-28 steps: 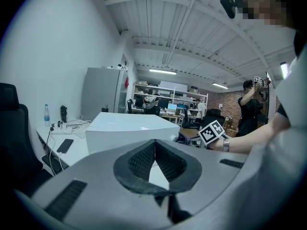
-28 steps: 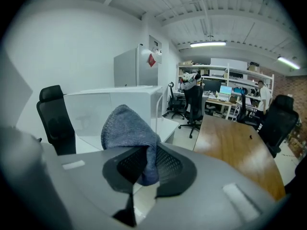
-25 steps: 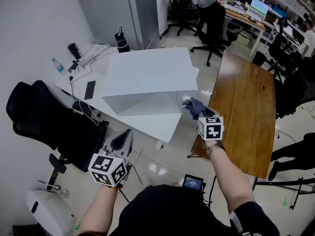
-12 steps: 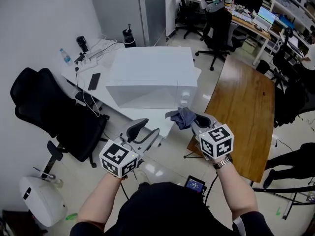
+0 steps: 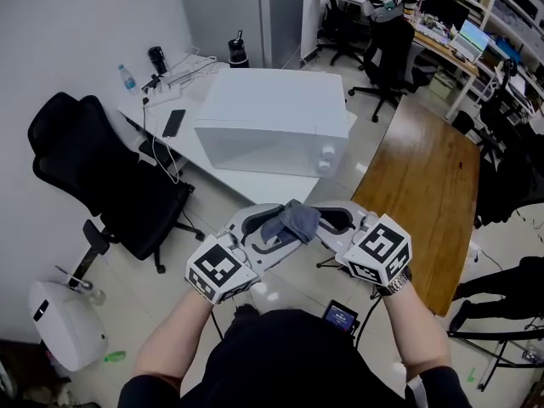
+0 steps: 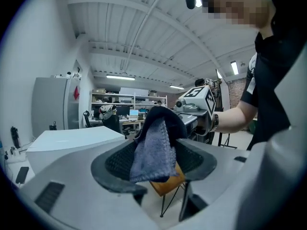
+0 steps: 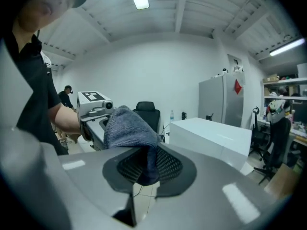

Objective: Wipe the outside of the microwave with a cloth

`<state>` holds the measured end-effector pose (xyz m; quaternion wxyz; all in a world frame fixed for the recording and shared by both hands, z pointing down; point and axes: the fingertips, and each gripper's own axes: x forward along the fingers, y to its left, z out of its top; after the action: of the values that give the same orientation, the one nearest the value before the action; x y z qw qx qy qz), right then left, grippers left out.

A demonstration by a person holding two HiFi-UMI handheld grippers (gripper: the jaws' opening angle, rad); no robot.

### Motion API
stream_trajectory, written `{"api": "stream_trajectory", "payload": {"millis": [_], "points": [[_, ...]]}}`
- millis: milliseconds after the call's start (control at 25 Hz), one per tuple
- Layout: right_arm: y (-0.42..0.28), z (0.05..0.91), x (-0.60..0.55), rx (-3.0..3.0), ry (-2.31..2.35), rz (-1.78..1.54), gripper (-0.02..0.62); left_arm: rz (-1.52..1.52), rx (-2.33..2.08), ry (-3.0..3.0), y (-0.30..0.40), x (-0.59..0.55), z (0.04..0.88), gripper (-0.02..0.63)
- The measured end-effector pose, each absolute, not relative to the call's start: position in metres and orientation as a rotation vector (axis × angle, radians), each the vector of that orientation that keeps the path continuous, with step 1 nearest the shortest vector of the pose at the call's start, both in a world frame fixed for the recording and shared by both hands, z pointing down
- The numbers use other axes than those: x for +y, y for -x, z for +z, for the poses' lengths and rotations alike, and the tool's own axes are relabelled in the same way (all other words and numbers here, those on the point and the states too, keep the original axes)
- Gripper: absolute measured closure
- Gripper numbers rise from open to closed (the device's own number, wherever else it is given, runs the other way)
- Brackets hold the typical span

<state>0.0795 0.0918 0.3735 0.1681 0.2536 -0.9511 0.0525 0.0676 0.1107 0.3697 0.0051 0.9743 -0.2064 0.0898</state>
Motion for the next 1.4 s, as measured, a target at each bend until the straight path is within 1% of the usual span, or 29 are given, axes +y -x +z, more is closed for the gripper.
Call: {"api": "stream_trajectory", "payload": {"millis": [40, 240, 280, 360, 640, 840, 960, 1080, 1400], "points": [[-0.075, 0.373, 0.097, -2.708, -0.694, 0.135, 0.551, 0.285, -0.644, -3.054, -0.068, 0.115, 0.370, 0.346], [-0.066, 0.370, 0.111, -2.712, -0.632, 0.090, 0.549, 0.275, -0.716, -3.048, -0.059, 0.125, 0.368, 0.483], [-0.064, 0.370, 0.113, -2.711, -0.627, 0.080, 0.549, 0.278, -0.748, -3.044, -0.056, 0.125, 0.368, 0.504], [-0.059, 0.371, 0.115, -2.709, -0.623, 0.065, 0.548, 0.284, -0.815, -3.037, -0.049, 0.125, 0.368, 0.524], [-0.045, 0.372, 0.114, -2.696, -0.641, 0.021, 0.525, 0.265, -1.033, -2.977, -0.024, 0.120, 0.369, 0.532], [-0.043, 0.372, 0.105, -2.704, -0.704, 0.044, 0.525, 0.268, -1.197, -2.880, 0.005, 0.107, 0.376, 0.532], [-0.042, 0.371, 0.096, -2.709, -0.761, 0.064, 0.547, 0.258, -1.284, -2.808, 0.023, 0.098, 0.380, 0.532], [-0.039, 0.367, 0.082, -2.720, -0.832, 0.082, 0.594, 0.267, -1.369, -2.737, 0.041, 0.086, 0.387, 0.532], [-0.022, 0.362, 0.030, -2.725, -0.960, 0.103, 0.594, 0.307, -1.561, -2.568, 0.100, 0.027, 0.416, 0.531]]}}
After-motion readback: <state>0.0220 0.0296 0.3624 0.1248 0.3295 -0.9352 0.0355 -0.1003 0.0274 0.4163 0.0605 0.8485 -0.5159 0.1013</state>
